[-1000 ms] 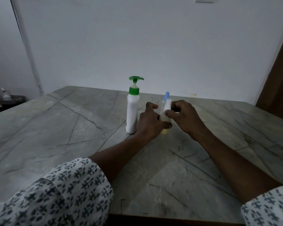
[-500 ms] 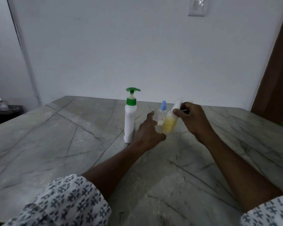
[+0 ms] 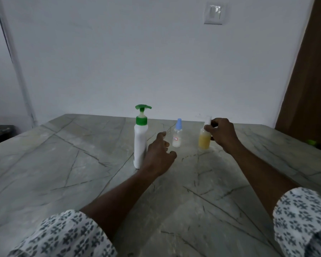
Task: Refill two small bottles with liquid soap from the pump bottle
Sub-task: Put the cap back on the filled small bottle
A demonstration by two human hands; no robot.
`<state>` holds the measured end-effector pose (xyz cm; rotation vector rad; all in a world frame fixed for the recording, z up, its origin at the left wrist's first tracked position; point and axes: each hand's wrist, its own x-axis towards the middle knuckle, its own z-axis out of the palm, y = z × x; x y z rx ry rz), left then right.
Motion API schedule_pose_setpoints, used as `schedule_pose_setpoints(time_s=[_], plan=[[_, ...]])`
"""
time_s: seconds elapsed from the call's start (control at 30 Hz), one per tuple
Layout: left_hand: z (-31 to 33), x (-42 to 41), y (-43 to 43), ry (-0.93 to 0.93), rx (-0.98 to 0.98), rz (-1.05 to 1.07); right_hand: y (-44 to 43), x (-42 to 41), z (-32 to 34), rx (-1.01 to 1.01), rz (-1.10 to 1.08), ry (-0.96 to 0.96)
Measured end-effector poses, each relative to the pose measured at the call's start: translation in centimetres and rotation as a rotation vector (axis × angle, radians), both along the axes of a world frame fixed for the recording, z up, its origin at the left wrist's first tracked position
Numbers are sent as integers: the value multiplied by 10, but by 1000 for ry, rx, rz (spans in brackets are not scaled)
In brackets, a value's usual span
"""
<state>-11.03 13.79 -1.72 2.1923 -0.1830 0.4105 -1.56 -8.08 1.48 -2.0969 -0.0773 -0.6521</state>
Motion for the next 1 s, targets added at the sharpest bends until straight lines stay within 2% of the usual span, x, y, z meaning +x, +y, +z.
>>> schedule_pose_setpoints(time_s=[0.47,0.7,0.73,0.8,0.87,0.93,1.0], plan=[[-2,0,-3,0,24,-49,-5,41,-12,-56,-42,54],[0,-4,-4,21,30,-65,-5,24,-10,-8,-35,99],[0,-4,-4,20,30,-64,-4,20,-8,-4,-86,35],[0,-4,-4,18,35,-62,2,10,-1,22,-179,-227],[1,-5,-5,21,36,-63,17,-1,5,18,-107,-409],[1,-6,-6,22,33,-64,39,-5,5,-88,49,-311],[2,-6,-7,24,46,-55,60,-1,0,-228,140,-58]])
